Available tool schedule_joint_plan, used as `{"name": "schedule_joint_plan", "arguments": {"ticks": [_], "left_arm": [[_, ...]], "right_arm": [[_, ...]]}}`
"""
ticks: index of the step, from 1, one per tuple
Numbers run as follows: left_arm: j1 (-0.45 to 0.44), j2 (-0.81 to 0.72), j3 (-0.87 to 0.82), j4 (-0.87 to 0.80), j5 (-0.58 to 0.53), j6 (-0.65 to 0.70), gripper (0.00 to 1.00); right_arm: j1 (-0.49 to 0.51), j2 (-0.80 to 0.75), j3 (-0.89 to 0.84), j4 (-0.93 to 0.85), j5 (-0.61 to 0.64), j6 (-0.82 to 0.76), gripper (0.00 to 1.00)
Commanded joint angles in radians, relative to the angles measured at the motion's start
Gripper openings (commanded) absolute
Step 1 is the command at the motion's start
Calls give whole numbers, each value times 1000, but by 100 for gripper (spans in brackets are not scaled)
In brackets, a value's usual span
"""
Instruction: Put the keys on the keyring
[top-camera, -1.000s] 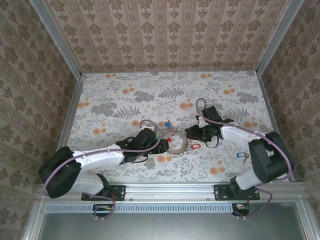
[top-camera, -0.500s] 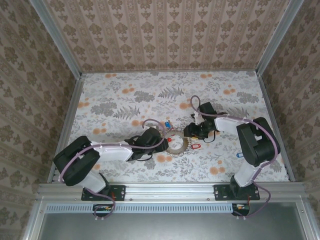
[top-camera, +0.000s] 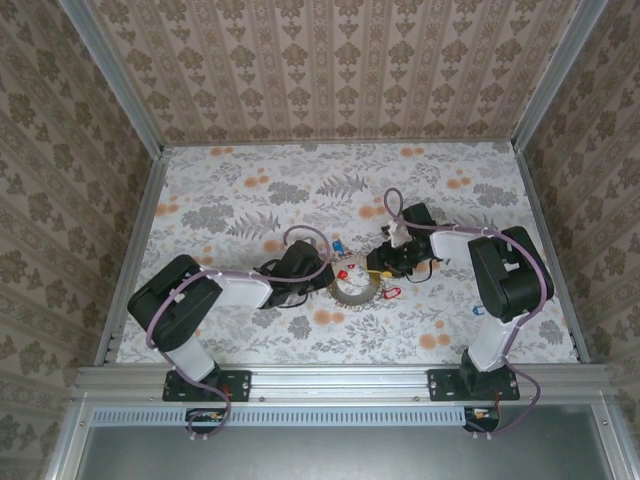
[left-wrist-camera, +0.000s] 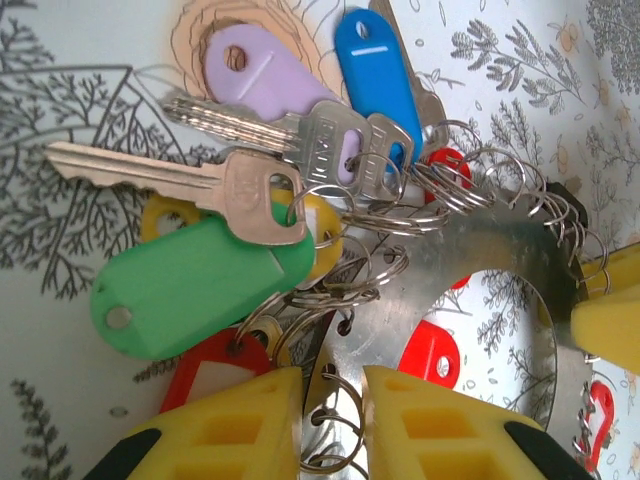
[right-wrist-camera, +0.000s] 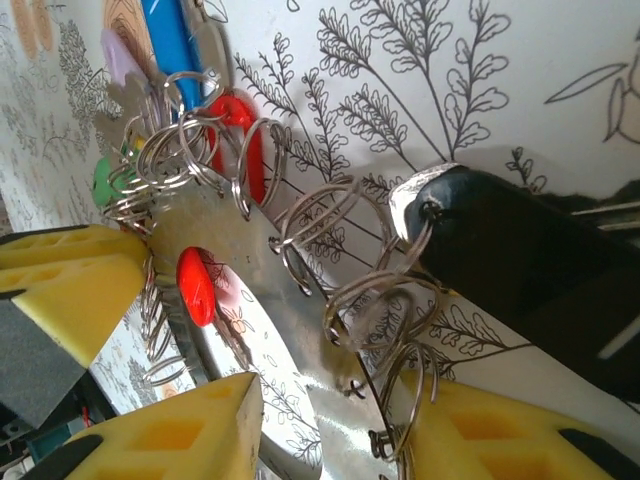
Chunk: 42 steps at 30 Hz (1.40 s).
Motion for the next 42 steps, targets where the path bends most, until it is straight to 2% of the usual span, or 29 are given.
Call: {"name": "schedule_joint_plan", "arguments": {"ticks": [1, 7, 10, 12, 14, 15, 19, 22, 27, 32, 42], "left_arm": [[12, 51, 0, -111, 12, 32, 21], [29, 17, -1, -133, -15, 42, 24], [30, -30, -3, -153, -44, 53, 30], [29, -83, -14, -168, -79, 53, 41], [29, -146, -28, -183, -115, 52, 50], [29, -187, -37, -190, -136, 46, 60], [30, -369, -80, -202, -213, 4, 86], [39, -483, -98, -169, -232, -41, 98], [81, -518, -83, -38, -127, -99, 100], [119, -431, 31, 81, 12, -121, 99], [166, -212, 184, 293, 167, -258, 85]], "right_arm": [[-4, 33, -10, 62, -57, -21, 34], [-36, -1, -32, 88, -81, 0, 18], [-51, -38, -40, 80, -79, 10, 13], [-63, -77, -50, 97, -92, 44, 8], [-72, -118, -62, 127, -112, 79, 7], [-75, -145, -69, 144, -116, 109, 7], [-99, -260, -91, 236, -136, 269, 6], [-104, -351, -100, 320, -118, 407, 6], [-105, -456, -102, 469, -50, 615, 6], [-103, -452, -76, 604, -15, 751, 7], [-95, -422, -14, 644, 31, 826, 8]]}}
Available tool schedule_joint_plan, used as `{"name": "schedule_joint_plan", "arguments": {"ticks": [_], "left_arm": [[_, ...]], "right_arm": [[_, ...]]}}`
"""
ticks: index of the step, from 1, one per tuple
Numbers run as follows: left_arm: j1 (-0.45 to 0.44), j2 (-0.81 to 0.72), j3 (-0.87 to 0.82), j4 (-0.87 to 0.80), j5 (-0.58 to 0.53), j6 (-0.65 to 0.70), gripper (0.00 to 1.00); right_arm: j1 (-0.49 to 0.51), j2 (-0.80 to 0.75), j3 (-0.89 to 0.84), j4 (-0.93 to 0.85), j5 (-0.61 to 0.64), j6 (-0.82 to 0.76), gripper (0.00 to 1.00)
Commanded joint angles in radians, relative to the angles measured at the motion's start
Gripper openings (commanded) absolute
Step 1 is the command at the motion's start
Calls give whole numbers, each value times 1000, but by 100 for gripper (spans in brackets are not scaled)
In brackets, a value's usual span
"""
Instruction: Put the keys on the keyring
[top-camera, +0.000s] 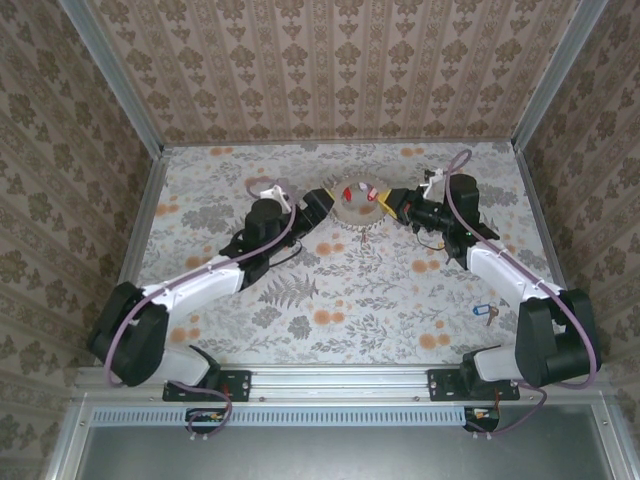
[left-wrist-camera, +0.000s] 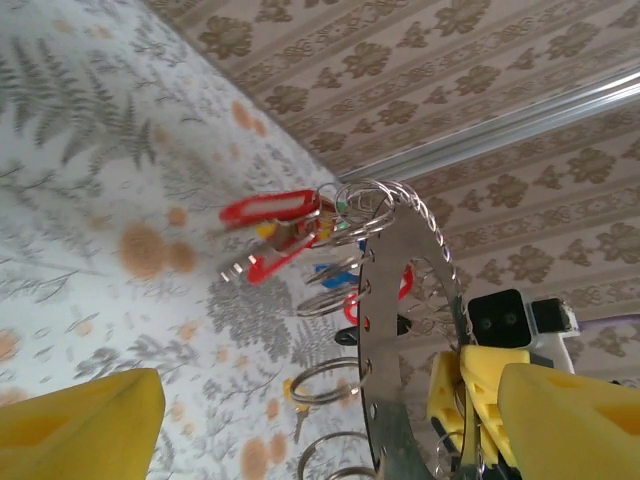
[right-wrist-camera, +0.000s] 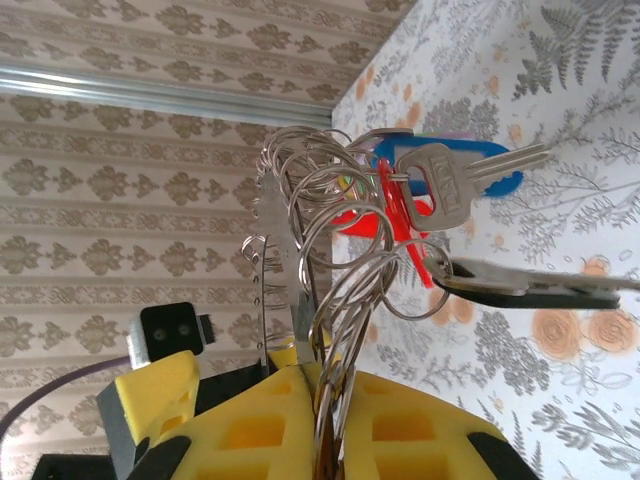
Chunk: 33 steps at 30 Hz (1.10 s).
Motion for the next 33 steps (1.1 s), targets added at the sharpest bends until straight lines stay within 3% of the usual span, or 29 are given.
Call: {"name": "schedule_joint_plan", "arguments": {"ticks": [1, 5, 8, 14, 18, 21, 27, 33], "left_arm": [[12, 53, 47, 115, 88, -64, 83], [15, 109, 90, 123, 118, -79, 79], [15, 153, 120, 166, 154, -94, 69], [20, 198, 135, 228, 172, -124, 40], [33, 192, 136, 231, 171, -114, 13], [45, 172, 139, 209, 178, -81, 2], [87, 102, 154, 196, 247, 55, 0], [140, 52, 288, 4, 538, 301, 0]], "right_arm": [[8, 13, 54, 101, 22, 60, 8], [14, 22, 53, 153, 24, 96, 8], [20, 57, 60, 169, 22, 105, 9], [27, 77, 65, 191, 27, 107, 10], [27, 76, 52, 201, 32, 93, 12], [26, 54, 45, 160, 30, 43, 19], [18, -127, 20, -79, 122, -199, 39], [19, -381, -16, -304, 383, -518, 67]]}}
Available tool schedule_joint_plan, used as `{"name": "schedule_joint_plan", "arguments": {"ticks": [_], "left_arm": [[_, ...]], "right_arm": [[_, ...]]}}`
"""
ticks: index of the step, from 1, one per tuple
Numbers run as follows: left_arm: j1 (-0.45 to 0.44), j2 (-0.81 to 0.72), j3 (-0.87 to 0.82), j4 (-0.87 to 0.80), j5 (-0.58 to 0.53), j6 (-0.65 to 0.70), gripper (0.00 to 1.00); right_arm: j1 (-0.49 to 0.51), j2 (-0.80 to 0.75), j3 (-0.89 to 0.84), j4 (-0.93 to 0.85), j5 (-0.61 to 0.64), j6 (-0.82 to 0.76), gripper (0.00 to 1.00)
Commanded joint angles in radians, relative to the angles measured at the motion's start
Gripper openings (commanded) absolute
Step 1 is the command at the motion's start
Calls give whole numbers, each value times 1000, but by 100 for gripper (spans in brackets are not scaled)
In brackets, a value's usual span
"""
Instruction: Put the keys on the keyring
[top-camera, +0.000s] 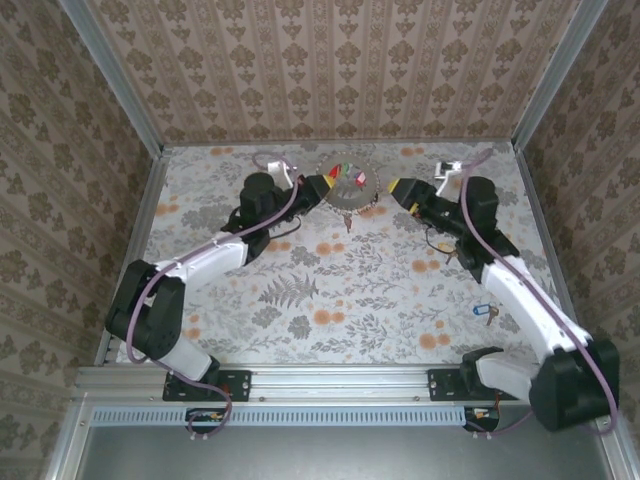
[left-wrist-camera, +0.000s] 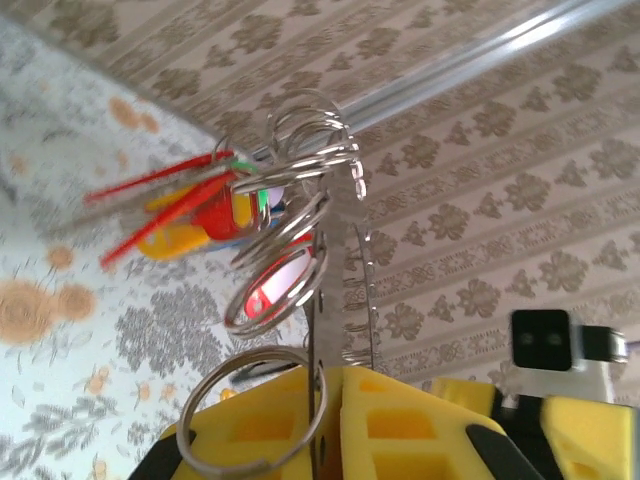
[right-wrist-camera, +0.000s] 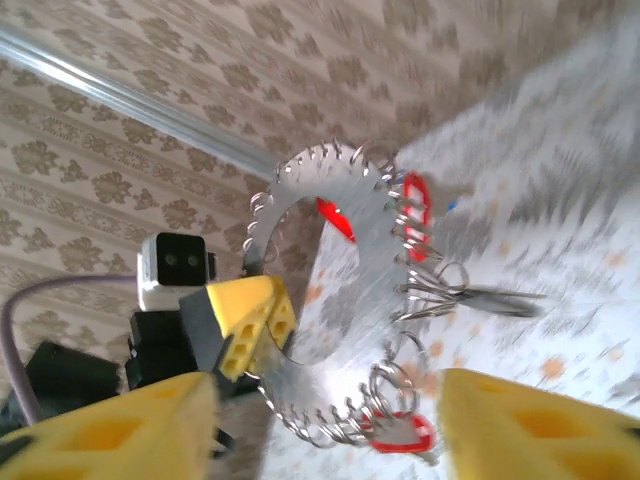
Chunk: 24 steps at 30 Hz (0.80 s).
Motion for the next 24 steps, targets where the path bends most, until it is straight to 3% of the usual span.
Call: {"name": "schedule_joint_plan", "arguments": {"ticks": [1, 5, 8, 11, 16, 24], "left_arm": [[14, -83, 136, -134, 229, 253, 0], [2, -121, 279, -517, 245, 555, 0], [2, -143, 319, -608, 277, 674, 0], [2, -167, 330, -620, 281, 694, 0], [2, -190, 330, -589, 325, 692, 0], [0, -237, 296, -541, 333, 691, 0]], "right_arm": [[0, -135, -49, -107, 212, -260, 67], [-1, -241, -187, 115, 198, -488, 58], [4, -265, -228, 194, 54, -720, 46], [33, -276, -213, 131, -86, -949, 39], [154, -326, -303, 242, 29, -1185, 23], [282, -349, -355, 279, 87, -1350, 19]]}}
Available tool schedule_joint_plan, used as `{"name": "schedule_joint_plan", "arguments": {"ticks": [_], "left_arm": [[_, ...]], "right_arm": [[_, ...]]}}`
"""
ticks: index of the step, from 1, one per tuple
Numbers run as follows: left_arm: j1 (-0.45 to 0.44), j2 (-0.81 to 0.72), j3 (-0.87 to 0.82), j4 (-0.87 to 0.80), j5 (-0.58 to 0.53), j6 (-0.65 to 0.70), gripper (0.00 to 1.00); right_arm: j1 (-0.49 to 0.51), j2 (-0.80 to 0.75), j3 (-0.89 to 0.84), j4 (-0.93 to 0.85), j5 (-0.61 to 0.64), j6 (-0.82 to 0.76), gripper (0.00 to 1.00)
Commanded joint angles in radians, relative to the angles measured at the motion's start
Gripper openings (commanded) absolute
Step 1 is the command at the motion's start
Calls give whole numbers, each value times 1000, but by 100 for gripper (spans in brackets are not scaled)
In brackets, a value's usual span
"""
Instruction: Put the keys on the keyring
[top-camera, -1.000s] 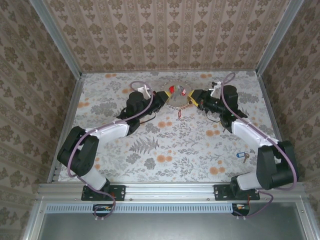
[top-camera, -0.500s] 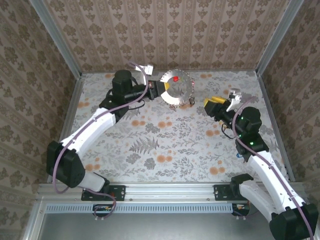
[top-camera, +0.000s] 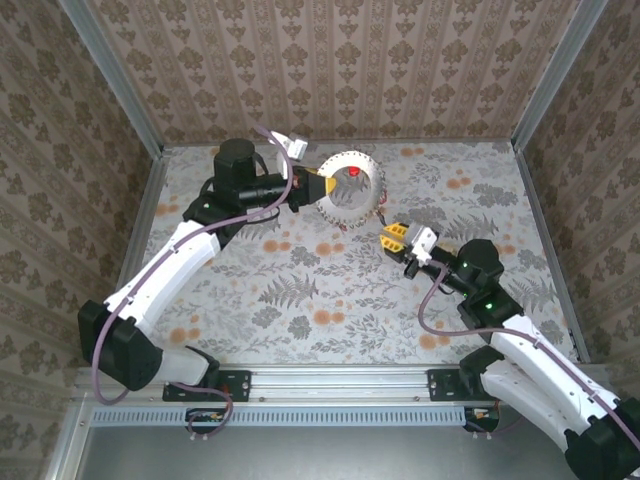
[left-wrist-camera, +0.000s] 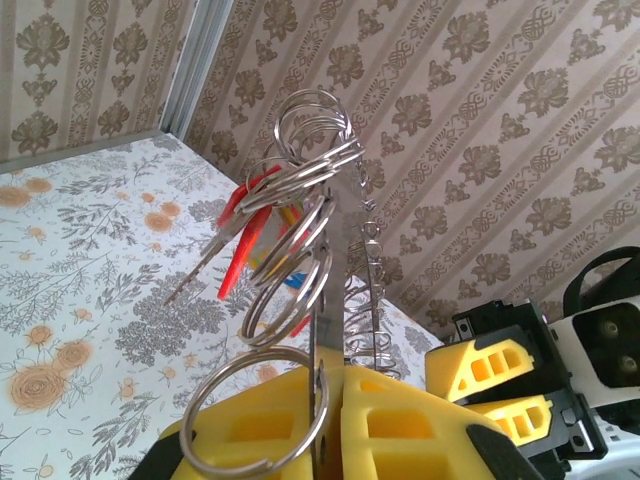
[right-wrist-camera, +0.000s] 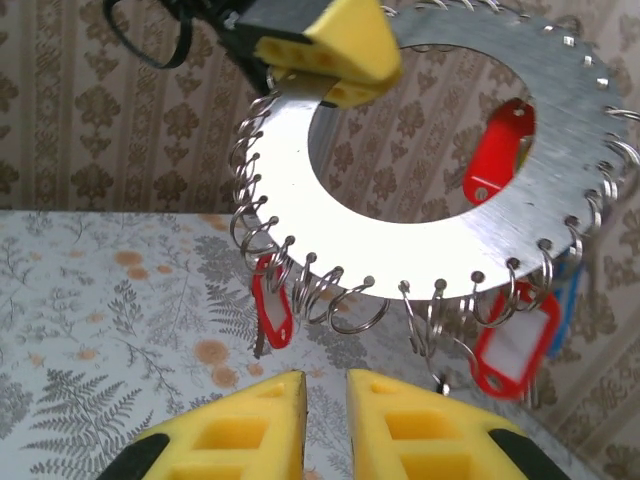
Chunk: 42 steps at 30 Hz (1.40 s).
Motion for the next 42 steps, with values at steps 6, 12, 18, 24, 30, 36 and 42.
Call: {"name": "schedule_joint_plan", "arguments": {"ticks": [6, 12, 18, 24, 30, 36, 42], "left_arm": [[-5, -70, 17, 44, 72, 48, 0], [-10, -88, 52, -84, -46, 114, 0], [18, -182, -102, 124, -127, 37, 0], [2, -136, -16, 19, -33, 97, 0], [6, -130, 29, -26, 41, 130, 0], [6, -119, 90, -107, 123, 156, 0], [5, -119, 126, -156, 142, 180, 0]], "right_arm": [[57, -13, -24, 111, 80, -102, 22], [68, 9, -38, 210, 267, -16, 27], [67, -3, -70, 194, 330, -15, 31], [68, -15, -78, 171, 197, -33, 32], [67, -16, -54, 162, 109, -38, 30], [67, -24, -31, 151, 61, -46, 27], [67, -30, 1, 158, 4, -27, 21]]}}
